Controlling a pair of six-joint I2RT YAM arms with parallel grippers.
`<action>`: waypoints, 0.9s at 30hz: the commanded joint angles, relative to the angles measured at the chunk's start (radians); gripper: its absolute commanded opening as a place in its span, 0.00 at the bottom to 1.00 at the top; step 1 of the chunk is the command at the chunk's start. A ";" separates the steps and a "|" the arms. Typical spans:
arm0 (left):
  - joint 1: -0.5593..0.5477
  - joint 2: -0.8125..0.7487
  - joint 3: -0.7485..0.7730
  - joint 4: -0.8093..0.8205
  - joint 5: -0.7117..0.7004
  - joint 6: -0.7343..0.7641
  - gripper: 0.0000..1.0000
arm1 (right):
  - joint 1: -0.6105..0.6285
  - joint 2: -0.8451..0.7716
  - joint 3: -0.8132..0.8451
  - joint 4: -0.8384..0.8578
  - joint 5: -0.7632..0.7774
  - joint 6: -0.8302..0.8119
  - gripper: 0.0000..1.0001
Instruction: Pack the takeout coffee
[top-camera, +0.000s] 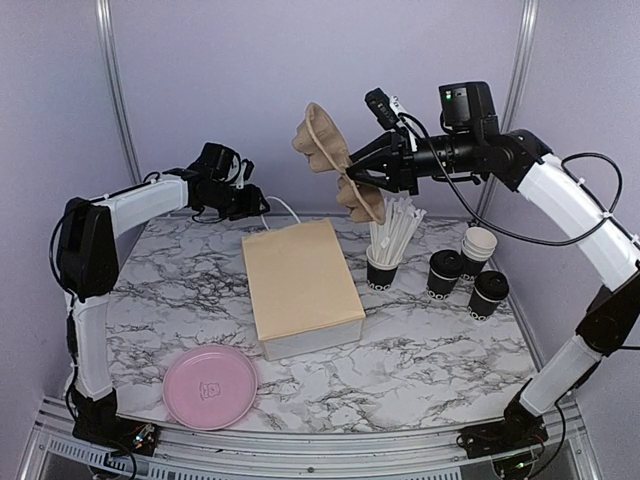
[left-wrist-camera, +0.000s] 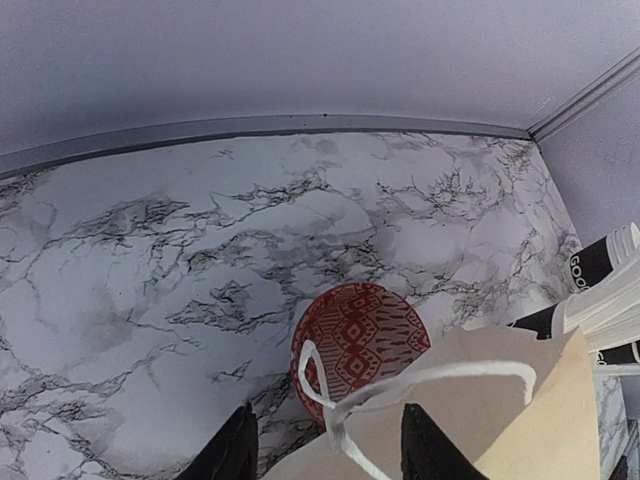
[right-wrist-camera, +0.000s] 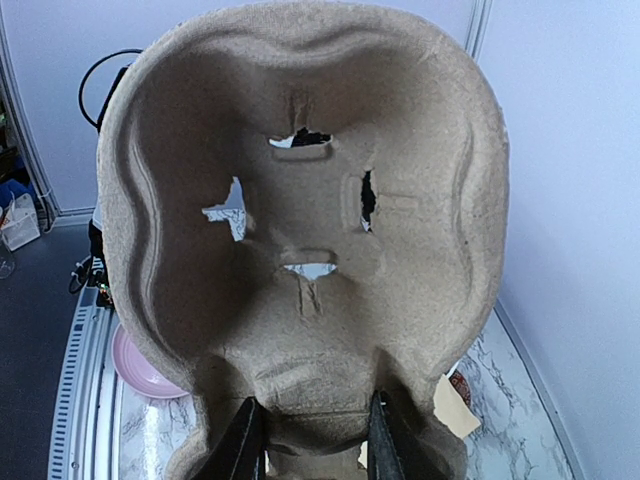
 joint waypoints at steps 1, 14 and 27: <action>-0.004 0.094 0.114 0.019 0.096 -0.008 0.42 | -0.008 -0.031 0.007 0.014 0.015 -0.003 0.29; -0.198 -0.254 -0.111 0.040 0.050 0.085 0.00 | -0.029 -0.028 0.024 0.007 0.070 -0.028 0.27; -0.448 -0.514 -0.291 0.063 -0.025 0.164 0.00 | -0.038 0.019 0.130 0.000 0.130 -0.032 0.26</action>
